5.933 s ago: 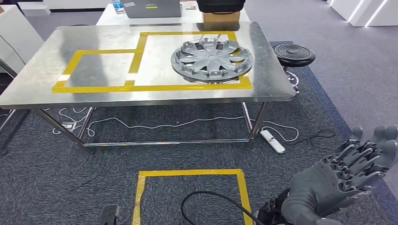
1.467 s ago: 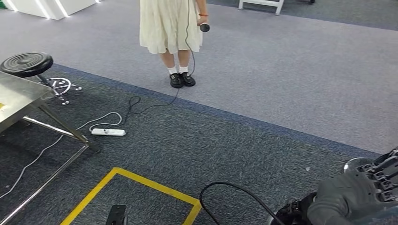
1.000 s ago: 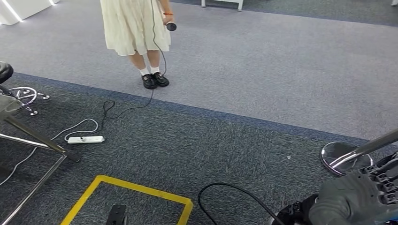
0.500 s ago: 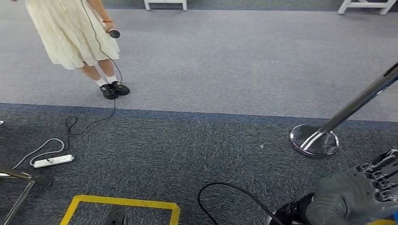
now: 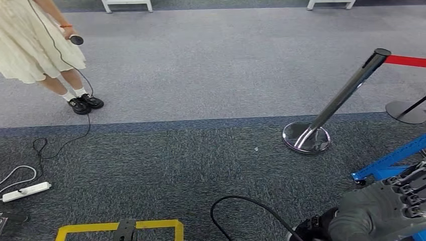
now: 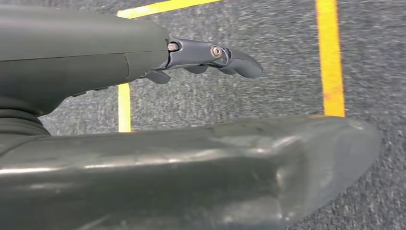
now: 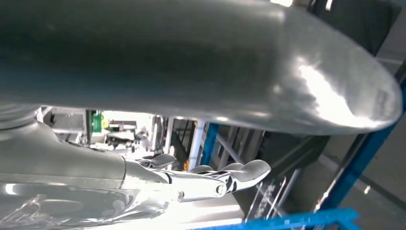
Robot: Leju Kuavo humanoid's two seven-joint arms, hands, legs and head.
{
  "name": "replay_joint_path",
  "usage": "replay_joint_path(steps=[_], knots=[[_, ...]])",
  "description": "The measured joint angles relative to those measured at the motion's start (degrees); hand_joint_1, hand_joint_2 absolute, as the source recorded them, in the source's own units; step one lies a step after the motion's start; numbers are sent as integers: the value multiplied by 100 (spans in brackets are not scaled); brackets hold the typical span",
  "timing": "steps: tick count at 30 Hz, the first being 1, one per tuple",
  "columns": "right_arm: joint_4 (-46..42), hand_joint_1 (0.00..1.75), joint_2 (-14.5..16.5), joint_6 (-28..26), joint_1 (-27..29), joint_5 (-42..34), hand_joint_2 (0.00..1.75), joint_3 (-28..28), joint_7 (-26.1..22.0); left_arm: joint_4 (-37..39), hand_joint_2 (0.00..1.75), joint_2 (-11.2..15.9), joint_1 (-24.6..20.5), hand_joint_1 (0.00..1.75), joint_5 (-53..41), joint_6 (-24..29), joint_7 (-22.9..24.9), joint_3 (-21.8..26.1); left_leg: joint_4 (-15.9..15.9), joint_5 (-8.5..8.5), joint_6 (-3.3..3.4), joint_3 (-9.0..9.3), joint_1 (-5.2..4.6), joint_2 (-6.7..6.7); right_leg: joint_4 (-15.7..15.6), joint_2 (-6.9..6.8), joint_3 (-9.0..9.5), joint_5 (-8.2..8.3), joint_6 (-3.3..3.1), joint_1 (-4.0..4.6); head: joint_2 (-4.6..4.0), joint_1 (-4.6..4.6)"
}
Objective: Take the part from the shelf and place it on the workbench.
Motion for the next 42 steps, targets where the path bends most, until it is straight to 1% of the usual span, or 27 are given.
replay_joint_path(steps=[2,4,5,7,9,10,11,12,14,16,18,19,20,22,24,26,27,28,29,31,33,35,36,38,40,41,42], knots=[[3,0,0,0,-4,0,0,4,0,0,0,1,-4,0,-1,0,1,0,4,-28,-60,41,-28,97,-392,-147,221,98,-68,30,0,-6],[5,0,0,0,-7,0,0,9,0,0,0,0,-16,0,0,-1,-1,0,-12,-36,-122,68,-33,204,-414,-29,201,103,-139,42,0,-9],[5,0,0,0,-8,1,0,11,0,0,0,-1,-23,0,0,-1,-4,0,-7,-58,-159,80,-24,197,-428,43,196,114,-170,33,0,-9],[8,0,0,0,-14,2,0,19,0,0,0,1,-28,0,-2,-3,-18,0,245,-255,-227,-7,-7,-32,-462,185,202,146,-229,-7,0,-33],[13,0,0,0,-20,2,0,27,0,0,0,10,-20,0,-4,-3,-30,2,949,-624,-269,-345,3,-331,-469,329,189,161,-260,-30,0,-67],[15,0,0,0,-20,2,0,28,0,0,0,17,-13,0,-4,-2,-33,3,1315,-764,-278,-539,3,-391,-468,412,180,165,-266,-33,0,-74],[17,0,0,0,-21,2,0,28,0,0,0,23,-7,0,-4,-2,-33,4,1539,-800,-280,-674,4,-413,-468,500,175,168,-267,-34,0,-77],[19,0,0,0,-21,1,0,28,0,0,0,28,-6,0,-4,-2,-33,5,1558,-715,-277,-713,6,-426,-467,590,172,173,-262,-35,0,-76],[21,0,0,0,-23,1,0,28,0,0,0,34,-10,0,-4,-2,-33,5,1005,-295,-263,-495,23,-538,-466,772,173,187,-236,-46,0,-77],[22,0,-1,0,-28,2,0,28,-1,0,0,35,-14,0,-5,0,-33,5,295,15,-242,-192,62,-823,-446,935,147,200,-183,-39,0,-85],[25,0,-2,0,-30,3,0,30,-1,0,0,34,-22,0,-6,2,-33,7,21,46,-190,-83,73,-962,-448,1067,100,220,-110,-41,0,-94],[27,0,-3,0,-29,4,0,30,-1,0,0,33,-28,0,-6,4,-33,7,2,43,-147,-75,69,-907,-468,1131,73,236,-71,-55,0,-93],[27,0,-4,0,-29,4,0,30,0,-1,0,29,-35,0,-6,5,-33,8,-11,55,-104,-69,66,-838,-473,1131,53,241,-38,-64,0,-95],[26,0,-8,0,-33,4,0,30,0,-2,0,22,-37,0,-7,8,-35,10,-37,76,-14,-54,70,-685,-250,851,-73,90,11,-49,0,-52],[29,0,-11,0,-37,2,0,30,0,-2,0,20,-19,0,-7,9,-38,13,-43,68,39,-46,55,-520,434,456,-390,-293,37,-31,0,-5],[33,0,-12,0,-37,-7,0,30,0,-2,0,24,2,0,-6,8,-40,19,-40,53,52,-39,35,-336,1096,321,-701,-559,53,-35,0,-2],[34,0,-13,0,-37,-10,0,30,0,-2,0,24,4,0,-6,8,-42,22,-39,42,48,-30,30,-246,1169,297,-724,-540,53,-35,0,-1],[36,0,-13,0,-38,-13,0,30,0,-2,0,22,2,0,-6,7,-44,23,-39,29,39,-13,28,-167,999,272,-620,-415,47,-34,0,-1],[36,0,-13,0,-38,-13,0,30,0,-2,0,18,-1,0,-6,7,-46,24,-38,10,24,15,28,-95,652,211,-418,-234,35,-31,0,0],[37,0,-13,0,-41,-14,0,30,0,-2,0,14,-3,0,-9,7,-48,25,-28,-43,-29,74,-4,25,-93,-87,13,34,-15,-5,0,3],[38,0,-12,0,-43,-15,0,30,0,-2,0,16,-5,0,-13,11,-48,26,-26,-77,-83,117,-44,130,-386,-230,173,94,-89,25,0,-5],[39,0,-11,0,-43,-16,0,30,0,-2,0,15,-14,0,-15,15,-48,27,-44,-92,-137,149,-46,245,-391,-65,147,109,-161,29,0,-14],[39,0,-11,0,-43,-16,0,31,-1,-2,0,14,-20,0,-16,15,-48,27,-21,-132,-174,154,-34,217,-399,16,139,120,-189,21,0,-17],[43,0,-11,0,-48,-16,0,40,-1,-2,0,11,-28,0,-21,15,-48,28,328,-382,-236,16,-14,-37,-417,175,134,143,-235,-10,0,-38],[51,0,-11,0,-52,-17,0,56,0,-2,0,14,-19,0,-29,15,-48,29,1068,-742,-256,-348,-7,-322,-418,331,120,155,-260,-21,0,-61],[54,0,-11,0,-53,-18,0,60,0,-2,0,15,-9,0,-34,15,-49,29,1390,-840,-255,-526,-8,-380,-418,419,114,158,-267,-21,0,-67],[55,0,-11,0,-53,-19,0,62,0,-2,0,16,-2,0,-38,14,-49,30,1548,-826,-250,-633,-7,-410,-417,510,113,161,-269,-21,0,-67]])
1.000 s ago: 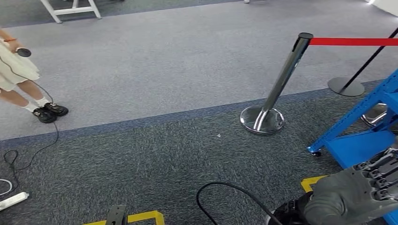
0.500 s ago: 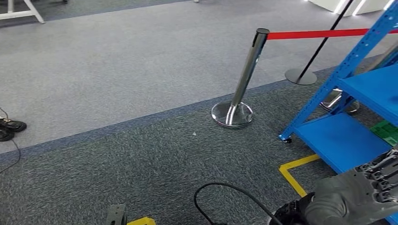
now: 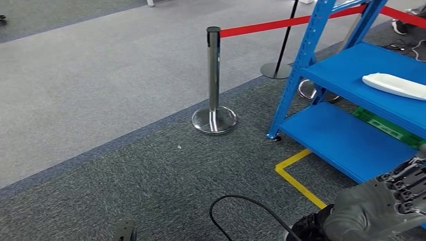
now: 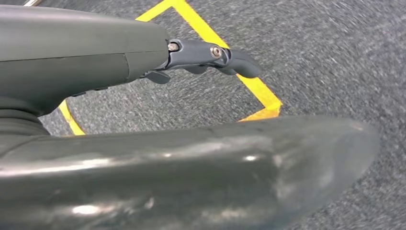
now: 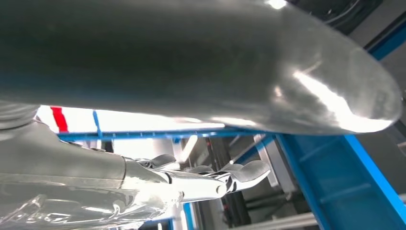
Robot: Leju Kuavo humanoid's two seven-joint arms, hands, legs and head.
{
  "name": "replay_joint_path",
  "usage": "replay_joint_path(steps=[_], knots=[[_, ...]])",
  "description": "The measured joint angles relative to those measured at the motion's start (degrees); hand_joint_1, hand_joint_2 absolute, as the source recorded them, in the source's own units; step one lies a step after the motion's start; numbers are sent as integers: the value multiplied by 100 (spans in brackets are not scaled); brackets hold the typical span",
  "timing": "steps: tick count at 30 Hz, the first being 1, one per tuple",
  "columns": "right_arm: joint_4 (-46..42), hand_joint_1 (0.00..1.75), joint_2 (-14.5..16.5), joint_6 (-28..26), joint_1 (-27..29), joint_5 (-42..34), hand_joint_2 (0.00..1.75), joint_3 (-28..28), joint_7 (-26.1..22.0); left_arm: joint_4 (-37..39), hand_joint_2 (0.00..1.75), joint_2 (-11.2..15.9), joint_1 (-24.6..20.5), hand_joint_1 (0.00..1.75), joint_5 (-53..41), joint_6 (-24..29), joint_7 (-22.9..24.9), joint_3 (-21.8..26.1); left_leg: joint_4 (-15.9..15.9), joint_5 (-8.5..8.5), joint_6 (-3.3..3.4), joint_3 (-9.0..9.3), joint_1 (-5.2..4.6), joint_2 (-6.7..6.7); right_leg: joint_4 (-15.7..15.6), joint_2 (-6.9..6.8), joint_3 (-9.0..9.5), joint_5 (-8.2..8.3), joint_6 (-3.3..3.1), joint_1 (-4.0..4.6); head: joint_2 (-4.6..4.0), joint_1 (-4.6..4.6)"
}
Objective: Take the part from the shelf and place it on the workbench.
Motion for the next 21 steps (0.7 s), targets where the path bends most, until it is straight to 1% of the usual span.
replay_joint_path(steps=[1,2,3,4,5,6,7,8,9,10,11,12,13,14,15,16,17,18,19,20,21], knots=[[1,0,0,0,0,-1,0,1,0,0,0,0,2,0,-3,-1,-3,1,-51,129,9,-10,2,-24,1,93,2,5,4,-2,0,-1],[1,0,0,0,-1,-2,0,1,0,0,0,1,-1,0,-4,-2,-8,1,-305,346,20,81,5,-68,1,185,5,11,14,-6,0,0],[1,0,0,0,-1,-2,0,1,0,0,0,1,-7,0,-5,-2,-12,1,-670,577,30,231,18,-187,1,269,5,20,29,-13,0,-2],[1,0,0,0,-3,-2,0,1,0,0,0,1,-14,0,-4,-1,-16,1,-1047,739,42,386,40,-357,15,350,-7,26,54,-9,0,-6],[1,0,-1,0,-6,-1,0,2,-1,0,0,1,-18,0,-4,-1,-19,0,-1318,826,52,496,58,-504,20,421,-26,36,84,-10,0,-6],[1,0,-1,0,-7,-1,0,3,-1,0,0,-1,-21,0,-4,0,-20,-1,-1469,842,67,554,68,-610,17,487,-49,49,120,-14,0,-14],[1,0,-2,0,-8,-1,0,4,-1,0,0,-2,-22,0,-4,1,-21,-1,-1523,826,94,571,64,-619,2,559,-74,67,165,-21,0,-19],[0,0,-3,0,-8,-2,0,5,-1,0,0,-9,-24,0,-4,1,-22,1,-1530,836,128,572,60,-547,-26,620,-99,90,205,-37,0,-24],[-1,0,-4,0,-8,-4,0,5,0,-1,0,-14,-29,0,-4,2,-23,3,-1548,853,170,580,59,-474,-19,564,-126,88,236,-36,0,-27],[-1,0,-5,0,-9,-5,0,5,-1,-1,0,-20,-33,0,-6,2,-24,5,-1566,871,212,587,63,-397,49,429,-174,41,258,-27,0,-6],[-2,0,-6,0,-11,-9,0,5,-1,-2,0,-27,-33,0,-9,2,-26,7,-1583,883,247,593,66,-312,268,227,-283,-94,274,-13,0,17],[-1,0,-8,0,-12,-14,0,5,-1,-2,0,-27,-29,0,-12,2,-27,8,-1588,883,271,596,56,-227,614,1,-440,-287,285,-3,0,41],[-1,0,-9,0,-14,-22,0,5,-1,-2,0,-26,-17,0,-15,4,-29,10,-1588,878,287,596,47,-131,1029,-126,-634,-496,299,-2,0,60],[1,0,-11,0,-14,-33,0,5,0,-2,0,-21,-7,0,-17,7,-30,14,-1586,872,293,598,38,-28,1419,-190,-812,-663,310,-5,0,62],[2,0,-13,0,-14,-41,0,5,0,-2,0,-17,-2,0,-17,9,-30,18,-1585,867,294,601,34,66,1634,-210,-902,-720,314,-6,0,61],[3,0,-13,0,-14,-48,0,5,0,-2,0,-14,-2,0,-18,10,-30,22,-1584,858,290,609,32,154,1613,-220,-869,-663,313,-5,0,62],[4,0,-13,0,-15,-51,0,5,0,-2,0,-15,-7,0,-18,10,-30,25,-1584,847,280,625,32,231,1366,-246,-715,-518,306,-5,0,61],[5,0,-13,0,-15,-54,0,5,0,-2,0,-17,-11,0,-18,10,-30,26,-1583,830,263,648,29,299,973,-332,-478,-336,293,0,0,62],[5,0,-13,0,-19,-55,0,6,0,-2,0,-19,-12,0,-18,10,-30,28,-1576,805,236,671,13,357,557,-469,-229,-197,276,19,0,67],[5,0,-13,0,-22,-57,0,8,0,-2,0,-20,-11,0,-18,10,-30,30,-1568,782,208,693,-6,410,252,-572,-49,-109,243,31,0,64],[7,0,-13,0,-25,-59,0,10,0,-2,0,-19,-10,0,-18,11,-30,31,-1566,767,179,711,-25,457,79,-644,49,-74,207,45,0,63]])
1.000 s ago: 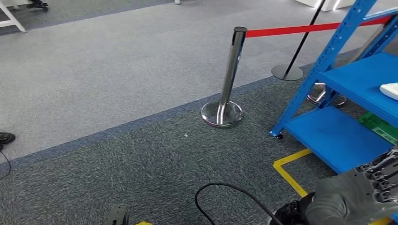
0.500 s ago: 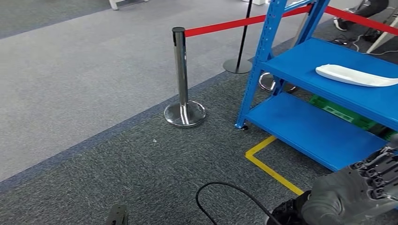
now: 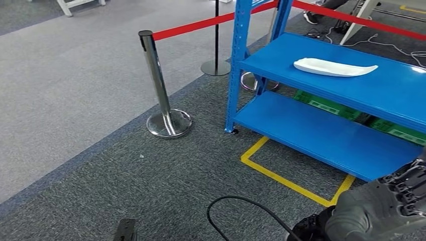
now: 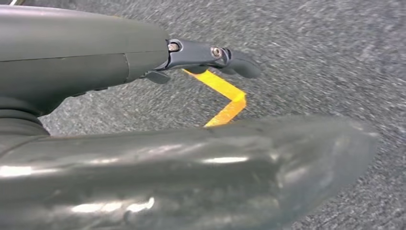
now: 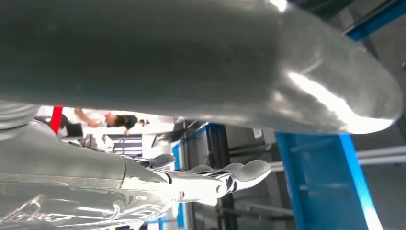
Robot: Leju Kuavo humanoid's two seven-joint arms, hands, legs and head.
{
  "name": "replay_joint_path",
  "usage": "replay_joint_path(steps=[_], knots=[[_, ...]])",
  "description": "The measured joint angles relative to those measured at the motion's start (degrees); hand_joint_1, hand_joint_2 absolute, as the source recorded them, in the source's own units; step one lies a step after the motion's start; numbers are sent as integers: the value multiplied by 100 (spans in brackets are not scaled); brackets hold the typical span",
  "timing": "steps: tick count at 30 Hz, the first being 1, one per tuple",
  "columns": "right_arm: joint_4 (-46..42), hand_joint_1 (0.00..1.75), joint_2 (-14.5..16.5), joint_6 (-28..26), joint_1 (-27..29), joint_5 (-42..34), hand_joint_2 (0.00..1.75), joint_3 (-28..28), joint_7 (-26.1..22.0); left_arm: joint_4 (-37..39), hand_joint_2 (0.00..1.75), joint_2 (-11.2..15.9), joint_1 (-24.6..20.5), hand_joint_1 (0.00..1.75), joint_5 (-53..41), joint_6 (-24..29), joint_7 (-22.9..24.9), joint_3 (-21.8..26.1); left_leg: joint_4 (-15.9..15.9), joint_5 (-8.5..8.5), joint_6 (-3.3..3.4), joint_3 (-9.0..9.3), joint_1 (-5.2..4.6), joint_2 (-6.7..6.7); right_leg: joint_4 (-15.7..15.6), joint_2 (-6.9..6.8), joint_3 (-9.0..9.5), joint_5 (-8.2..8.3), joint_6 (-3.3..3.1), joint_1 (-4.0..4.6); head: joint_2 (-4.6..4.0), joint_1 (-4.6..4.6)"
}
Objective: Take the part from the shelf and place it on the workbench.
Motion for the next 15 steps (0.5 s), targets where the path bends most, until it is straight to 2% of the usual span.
replay_joint_path(steps=[1,3,4,5,7,8,9,10,11,12,13,14,15], knots=[[1,0,0,0,-2,-2,0,2,0,0,0,2,-1,0,0,1,0,1,-5,-7,-28,14,-15,53,-55,10,20,-4,-40,16,0,0],[3,0,0,0,-1,-3,0,4,0,0,0,3,-13,0,0,1,0,4,-21,-21,-86,41,-5,120,-70,160,-7,23,-118,5,0,-2],[3,0,0,0,-3,-4,0,6,-1,0,0,2,-21,0,0,1,-1,5,28,-78,-119,30,4,43,-83,232,-12,37,-149,-6,0,-10],[4,0,0,0,-5,-4,0,10,-1,0,0,2,-26,0,0,0,-2,6,179,-197,-149,-31,12,-90,-96,298,-14,51,-175,-24,0,-23],[10,0,0,0,-9,-7,0,20,-1,0,0,7,-21,0,0,1,-4,7,836,-565,-183,-336,20,-387,-101,430,-24,65,-209,-42,0,-56],[14,0,0,0,-10,-8,0,23,-1,0,0,10,-13,0,0,1,-4,7,1229,-725,-189,-535,20,-449,-101,506,-31,68,-219,-42,0,-62],[18,0,0,0,-11,-9,0,25,0,0,0,15,-5,0,0,1,-4,8,1510,-792,-190,-688,19,-473,-101,589,-35,72,-225,-42,0,-67],[21,0,0,0,-11,-9,0,26,0,0,0,18,0,0,0,0,-4,9,1603,-743,-187,-758,20,-488,-101,677,-37,77,-223,-43,0,-66],[23,0,0,0,-13,-10,0,26,0,0,0,19,1,0,-1,-1,-4,10,1466,-582,-178,-716,23,-509,-100,763,-35,83,-216,-46,0,-66],[25,0,0,0,-14,-10,0,28,0,0,0,19,-2,0,-1,-1,-4,11,1144,-355,-167,-578,29,-564,-100,850,-32,91,-205,-51,0,-67],[25,0,0,0,-16,-10,0,30,0,0,0,19,-5,0,-1,0,-4,11,752,-146,-155,-407,42,-703,-98,928,-33,101,-186,-53,0,-69],[26,0,-1,0,-19,-9,0,33,0,0,0,19,-8,0,-2,0,-4,11,389,-13,-143,-249,62,-836,-87,1008,-49,109,-161,-51,0,-70],[27,0,-2,0,-22,-8,0,37,-1,0,0,19,-9,0,-2,1,-4,11,143,53,-131,-145,73,-948,-82,1078,-73,122,-128,-52,0,-70]])
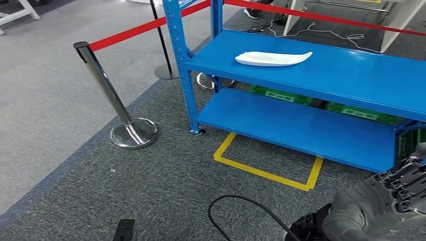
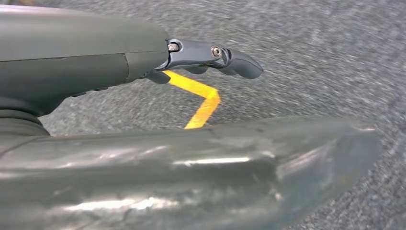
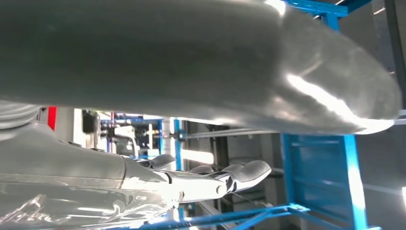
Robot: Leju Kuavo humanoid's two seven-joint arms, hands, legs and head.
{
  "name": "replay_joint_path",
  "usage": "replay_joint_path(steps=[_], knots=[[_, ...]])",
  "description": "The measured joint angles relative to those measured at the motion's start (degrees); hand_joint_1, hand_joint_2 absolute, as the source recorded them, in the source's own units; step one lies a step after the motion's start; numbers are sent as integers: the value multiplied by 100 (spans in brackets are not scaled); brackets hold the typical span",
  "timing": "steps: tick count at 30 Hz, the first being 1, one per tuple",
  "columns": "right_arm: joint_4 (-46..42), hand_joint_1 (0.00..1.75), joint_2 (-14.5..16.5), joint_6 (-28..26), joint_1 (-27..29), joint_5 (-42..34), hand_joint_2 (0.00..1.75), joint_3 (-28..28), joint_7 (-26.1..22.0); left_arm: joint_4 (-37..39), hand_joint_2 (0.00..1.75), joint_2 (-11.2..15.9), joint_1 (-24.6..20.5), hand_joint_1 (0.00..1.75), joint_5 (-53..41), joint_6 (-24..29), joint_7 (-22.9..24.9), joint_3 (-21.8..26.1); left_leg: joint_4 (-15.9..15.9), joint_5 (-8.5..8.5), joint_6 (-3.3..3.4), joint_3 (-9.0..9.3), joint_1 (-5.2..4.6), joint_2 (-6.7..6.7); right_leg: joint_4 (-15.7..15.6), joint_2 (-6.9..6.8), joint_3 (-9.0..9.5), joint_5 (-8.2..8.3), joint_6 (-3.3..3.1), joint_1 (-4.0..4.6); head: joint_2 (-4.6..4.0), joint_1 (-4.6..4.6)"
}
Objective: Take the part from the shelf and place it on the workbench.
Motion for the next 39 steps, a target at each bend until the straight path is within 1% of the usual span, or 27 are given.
replay_joint_path(steps=[1,3,5,7,9,10,11,13,15,16,18,19,21,23,24,25,26,27,29,30,31,32,33,34,36,38,39], knots=[[2,0,-1,0,-2,1,0,2,0,0,0,0,-3,0,-1,1,0,0,-115,2,17,43,4,-64,-3,64,-26,17,38,-4,0,-5],[3,0,-4,0,-3,0,0,4,0,0,0,-5,-10,0,-1,1,0,2,-153,10,78,54,-4,40,-24,156,-74,53,113,-25,0,-9],[3,0,-10,0,-8,0,0,5,1,-1,0,-12,-17,0,-1,3,0,5,-182,40,156,66,-1,188,140,-69,-180,-52,160,-13,0,22],[7,0,-15,0,-14,-3,0,6,1,-2,0,-12,-6,0,-2,6,0,7,-196,42,208,73,-11,349,756,-452,-472,-395,192,6,0,62],[14,0,-16,0,-16,-11,0,7,1,-2,0,-3,14,0,-3,8,0,9,-195,33,225,74,-25,524,1446,-605,-787,-690,219,1,0,70],[17,0,-17,0,-17,-15,0,7,1,-2,0,1,17,0,-3,8,0,10,-194,29,223,76,-26,611,1565,-632,-827,-698,226,-1,0,70],[21,0,-17,0,-18,-18,0,7,1,-2,0,3,15,0,-3,7,0,11,-193,22,216,84,-26,694,1454,-660,-747,-604,229,-2,0,71],[26,0,-18,0,-23,-20,0,7,2,-2,0,4,7,0,-8,2,-1,11,-189,-7,180,120,-29,840,730,-837,-314,-290,227,1,0,72],[33,0,-18,0,-30,-22,0,10,1,-2,0,11,7,0,-15,1,-2,11,-173,-51,123,152,-60,946,130,-1019,40,-131,167,20,0,64],[38,0,-18,0,-33,-24,0,13,1,-2,0,15,6,0,-17,1,-2,11,-171,-62,92,166,-75,991,27,-1048,94,-128,124,35,0,57],[47,0,-18,0,-36,-28,0,17,1,-2,0,19,-1,0,-18,1,-2,11,-183,-68,35,183,-76,1080,19,-910,72,-114,32,49,0,46],[50,0,-18,0,-38,-28,0,18,1,-2,0,19,-7,0,-19,1,-2,11,-165,-98,0,183,-65,1034,12,-844,60,-101,-1,43,0,42],[55,0,-18,0,-46,-27,0,27,1,-2,0,17,-11,0,-22,1,-4,11,151,-334,-56,50,-48,774,-7,-717,52,-75,-56,14,0,24],[63,0,-18,0,-51,-27,0,38,1,-2,0,22,-1,0,-19,2,-7,11,892,-709,-74,-300,-45,531,-8,-582,39,-65,-84,6,0,6],[67,0,-18,0,-52,-28,0,39,1,-2,0,27,6,0,14,5,-16,13,1236,-829,-74,-479,-45,494,-7,-506,32,-62,-91,6,0,3],[69,0,-18,0,-52,-28,0,39,1,-2,0,33,8,0,89,13,-37,31,1427,-845,-71,-592,-45,478,-7,-423,28,-58,-91,6,0,3],[71,0,-18,0,-52,-27,0,39,1,-2,0,37,6,0,183,23,-67,63,1413,-749,-65,-609,-43,466,-7,-339,26,-52,-86,3,0,3],[72,0,-18,0,-53,-23,0,39,1,-2,0,44,1,0,275,35,-102,107,1174,-554,-58,-512,-37,431,-6,-249,27,-44,-74,-4,0,3],[72,0,-18,0,-56,-9,0,39,1,-2,0,60,-6,0,356,48,-142,177,421,-159,-53,-173,7,129,8,-79,12,-26,-31,-9,0,-2],[72,0,-18,0,-57,-4,0,39,0,-2,0,69,-7,0,356,49,-145,192,116,-56,-49,-37,31,-37,15,-1,-9,-15,-1,-9,1,-4],[72,0,-18,0,-58,1,0,39,0,-2,0,75,-9,0,352,48,-142,198,-55,-31,-37,31,46,-165,17,62,-35,-1,34,-11,1,-8],[72,0,-18,0,-59,24,0,39,1,-2,0,78,-13,0,346,46,-132,204,-121,-45,-10,53,43,-196,9,127,-58,17,75,-18,1,-14],[70,0,-18,0,-58,80,0,39,1,-2,0,79,-17,0,332,45,-120,211,-129,-38,28,51,37,-132,-16,188,-85,40,115,-37,1,-17],[68,0,-18,0,-57,158,0,35,2,-3,0,77,-22,0,314,44,-110,217,-145,-21,73,56,30,-68,-9,156,-108,43,144,-44,0,-19],[64,0,-18,0,-56,318,0,24,13,-4,0,69,-22,0,264,43,-101,223,-170,12,160,68,24,62,263,-153,-254,-121,176,-27,0,19],[67,0,-18,0,-56,382,0,17,28,-4,0,68,-3,0,236,43,-99,226,-172,15,202,69,-2,184,972,-521,-570,-494,188,-7,0,58],[72,0,-18,0,-56,393,0,17,33,-4,0,72,9,0,232,44,-97,228,-171,14,208,68,-15,248,1334,-591,-733,-648,195,-7,0,59]])
